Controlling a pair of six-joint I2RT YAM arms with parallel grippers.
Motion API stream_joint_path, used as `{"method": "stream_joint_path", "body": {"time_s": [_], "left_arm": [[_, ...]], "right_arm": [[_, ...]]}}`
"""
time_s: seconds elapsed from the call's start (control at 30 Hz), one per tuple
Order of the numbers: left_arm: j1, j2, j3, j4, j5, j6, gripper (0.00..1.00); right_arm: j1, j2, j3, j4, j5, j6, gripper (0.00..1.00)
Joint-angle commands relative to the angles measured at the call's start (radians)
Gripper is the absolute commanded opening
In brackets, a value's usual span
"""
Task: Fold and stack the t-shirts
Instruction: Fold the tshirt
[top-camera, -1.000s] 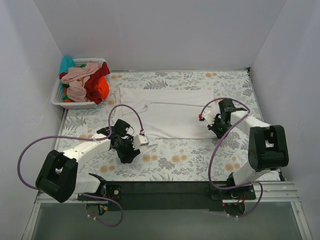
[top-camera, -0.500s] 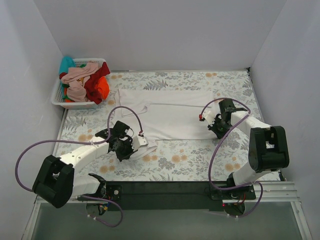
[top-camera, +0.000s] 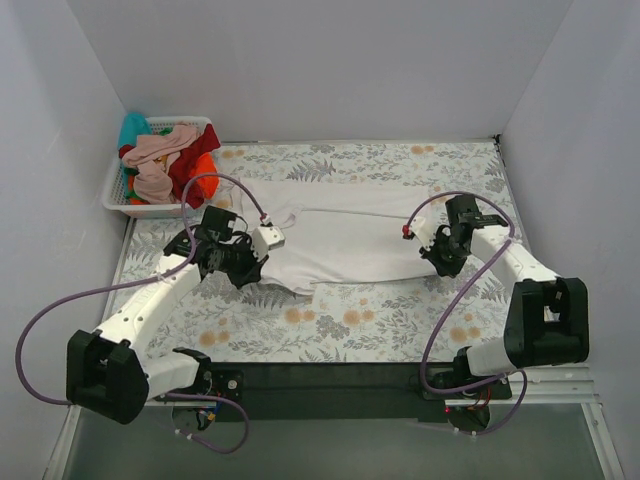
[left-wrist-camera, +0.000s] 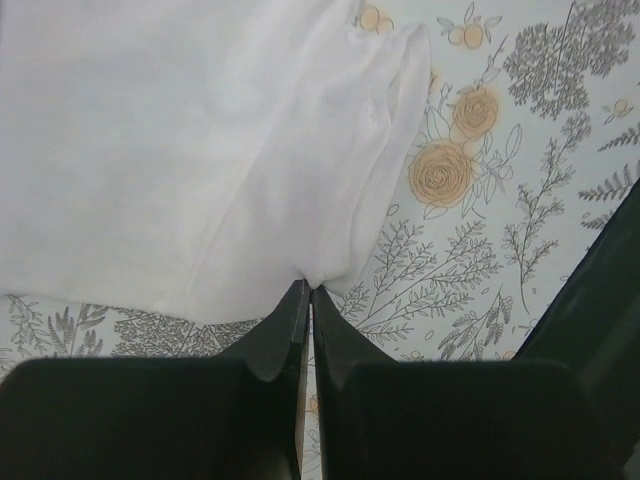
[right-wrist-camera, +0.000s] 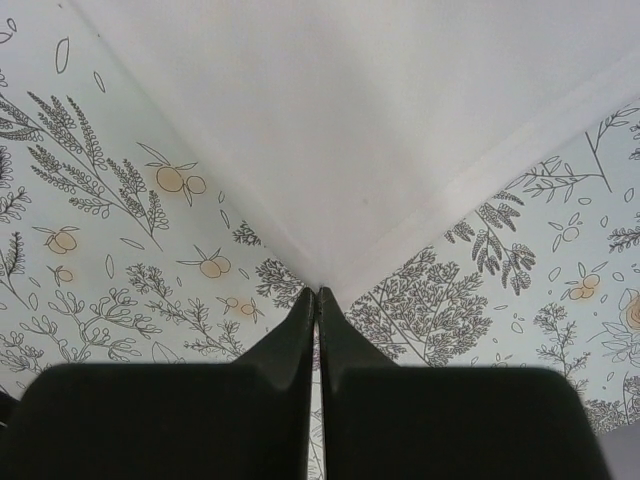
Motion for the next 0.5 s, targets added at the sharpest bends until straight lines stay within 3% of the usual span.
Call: {"method": "stream_joint_path", "body": {"time_s": [0.0,0.47], "left_arm": [[0.045,-0.006,0.11,0.007,0.094,-0.049,0.0],[0.161,0.264,0.409,0.168,0.06,-0.106,0.0]], "right_arm": [[-0.011,-0.026,0.065,-0.044,-0.026,0.01,0.01],[-0.039,0.168,0.346,-0.057,-0.035,-0.001,0.01]]}}
